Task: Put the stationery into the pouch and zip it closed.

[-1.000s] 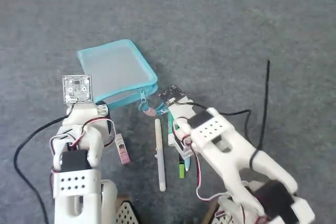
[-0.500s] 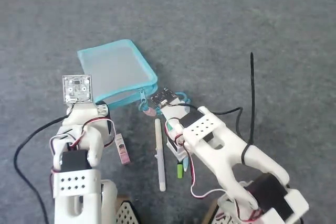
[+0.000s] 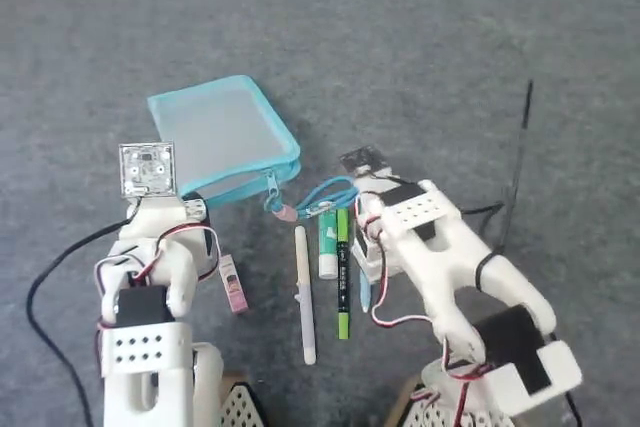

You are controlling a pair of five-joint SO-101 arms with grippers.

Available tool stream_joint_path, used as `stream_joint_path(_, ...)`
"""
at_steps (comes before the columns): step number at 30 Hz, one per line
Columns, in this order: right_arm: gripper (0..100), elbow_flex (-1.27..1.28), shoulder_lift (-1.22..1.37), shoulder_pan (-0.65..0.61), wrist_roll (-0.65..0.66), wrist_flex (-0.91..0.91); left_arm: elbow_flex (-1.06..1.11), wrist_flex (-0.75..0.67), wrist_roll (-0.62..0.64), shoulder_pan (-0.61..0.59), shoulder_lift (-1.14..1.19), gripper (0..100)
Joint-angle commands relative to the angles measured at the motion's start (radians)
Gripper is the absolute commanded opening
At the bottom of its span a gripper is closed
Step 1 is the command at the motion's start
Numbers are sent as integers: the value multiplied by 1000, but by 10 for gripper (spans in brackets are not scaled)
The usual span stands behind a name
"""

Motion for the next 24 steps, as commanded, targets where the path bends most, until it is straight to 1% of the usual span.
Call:
stream_joint_path(1,165,-23,15,28,18,13,-145,60,51,12,11,12)
stream_joint_path(3,165,-23,13,28,15,15,-209,92,68,25,12,12)
stream_joint_path(6,165,-34,13,28,12,18,-271,101,77,92,14,12)
stream_joint_path(9,165,-34,7,28,12,18,-295,101,103,160,14,12)
stream_joint_path(11,165,-29,-30,31,12,33,-286,95,104,180,14,12)
stream_joint_path(13,165,-12,-88,44,11,33,-269,86,107,173,14,12)
stream_joint_path(18,166,94,-308,45,9,-2,-214,3,104,72,12,12)
stream_joint_path(21,166,144,-423,-15,8,-2,-196,-6,103,54,12,12)
stream_joint_path(24,166,192,-487,-102,-8,-51,-183,-8,103,54,12,12)
